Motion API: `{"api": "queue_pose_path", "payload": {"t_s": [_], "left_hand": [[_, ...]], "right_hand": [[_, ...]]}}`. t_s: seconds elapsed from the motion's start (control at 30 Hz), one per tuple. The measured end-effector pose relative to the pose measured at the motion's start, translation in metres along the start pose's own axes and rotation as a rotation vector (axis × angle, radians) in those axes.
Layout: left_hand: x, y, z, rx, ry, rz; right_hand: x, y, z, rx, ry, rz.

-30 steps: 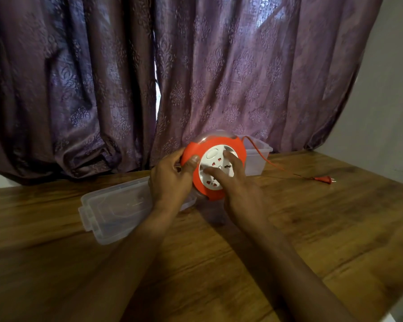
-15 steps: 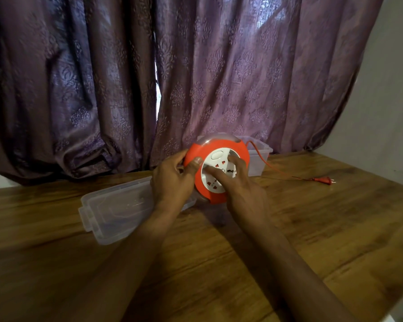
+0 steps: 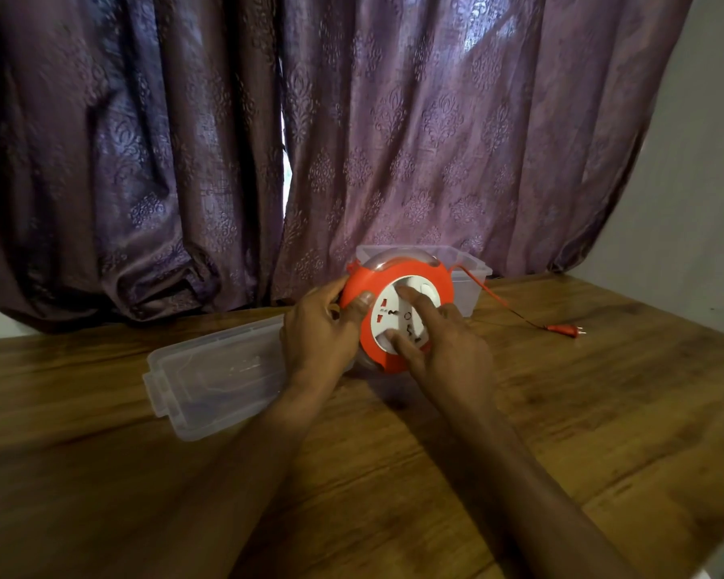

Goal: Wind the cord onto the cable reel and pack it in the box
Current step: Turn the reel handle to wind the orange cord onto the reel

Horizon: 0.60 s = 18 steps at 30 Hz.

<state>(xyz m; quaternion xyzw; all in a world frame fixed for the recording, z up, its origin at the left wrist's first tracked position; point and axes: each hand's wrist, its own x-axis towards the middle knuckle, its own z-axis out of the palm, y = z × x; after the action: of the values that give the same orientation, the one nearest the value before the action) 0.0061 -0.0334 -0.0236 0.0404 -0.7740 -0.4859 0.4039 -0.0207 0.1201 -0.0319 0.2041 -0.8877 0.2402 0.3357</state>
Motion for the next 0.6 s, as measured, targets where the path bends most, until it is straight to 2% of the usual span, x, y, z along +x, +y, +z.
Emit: {"api": "queue_pose_path", "payload": {"t_s": [0.2,0.47,0.6], "left_hand": [[-0.002,0.000,0.001,0.020,-0.022,-0.004],[0.002,0.000,-0.006,0.003,0.022,-0.051],[0.005,0.001,-0.009,0.004,0.045,-0.079]], "right_hand": [[-0.001,-0.001,0.000,0.156,0.029,0.132],[0.001,-0.001,-0.005,0.091,0.019,0.011],[0.003,-0.005,-0.010,-0.008,-0.077,-0.118]]}}
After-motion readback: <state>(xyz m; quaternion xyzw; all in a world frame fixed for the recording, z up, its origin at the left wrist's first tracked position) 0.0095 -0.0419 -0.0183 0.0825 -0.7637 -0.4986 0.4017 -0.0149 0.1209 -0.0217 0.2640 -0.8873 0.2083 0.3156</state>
